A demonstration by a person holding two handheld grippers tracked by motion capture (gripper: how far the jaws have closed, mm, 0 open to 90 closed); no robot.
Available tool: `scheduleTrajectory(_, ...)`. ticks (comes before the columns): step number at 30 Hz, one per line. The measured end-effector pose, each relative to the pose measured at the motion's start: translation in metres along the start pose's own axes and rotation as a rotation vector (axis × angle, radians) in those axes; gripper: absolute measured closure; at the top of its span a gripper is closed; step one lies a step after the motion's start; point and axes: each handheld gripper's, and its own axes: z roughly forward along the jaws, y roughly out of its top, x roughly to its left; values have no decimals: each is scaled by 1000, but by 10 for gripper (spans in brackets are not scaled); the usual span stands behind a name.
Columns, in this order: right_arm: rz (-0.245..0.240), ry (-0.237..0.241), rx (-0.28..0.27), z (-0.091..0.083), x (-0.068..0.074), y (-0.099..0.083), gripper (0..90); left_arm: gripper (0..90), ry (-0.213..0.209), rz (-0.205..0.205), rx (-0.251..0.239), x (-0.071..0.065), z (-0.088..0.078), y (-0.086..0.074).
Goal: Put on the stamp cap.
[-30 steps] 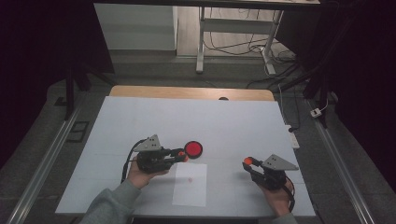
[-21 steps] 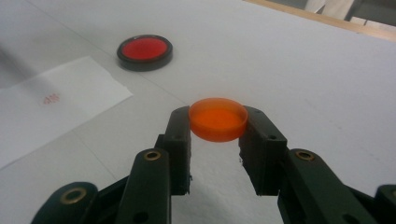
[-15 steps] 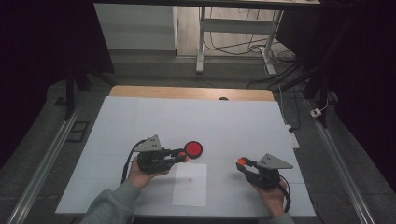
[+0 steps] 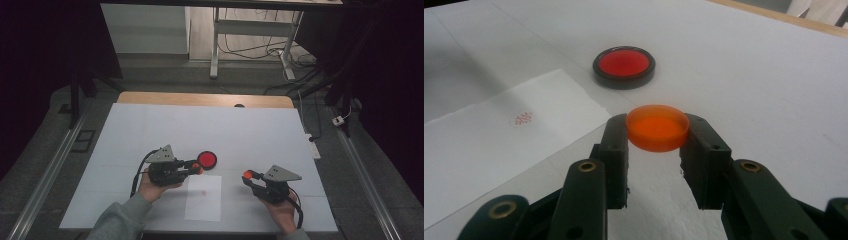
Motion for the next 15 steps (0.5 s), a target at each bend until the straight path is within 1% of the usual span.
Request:
scheduleTrajectory(8,-15,22,4,9,9,4,645,717,0,1,0,0,1,0)
scheduleTrajectory(10,-18,31,-4,11,11,4,645,717,-1,2,0,-1,1,0)
scheduleTrajectory(11,-24,29,8,11,12,5,645,717,-1,2,0,-1,1,0)
scheduleTrajectory(15,-28,44,-1,15,16,7,645,717,-2,0,1,-1,1,0)
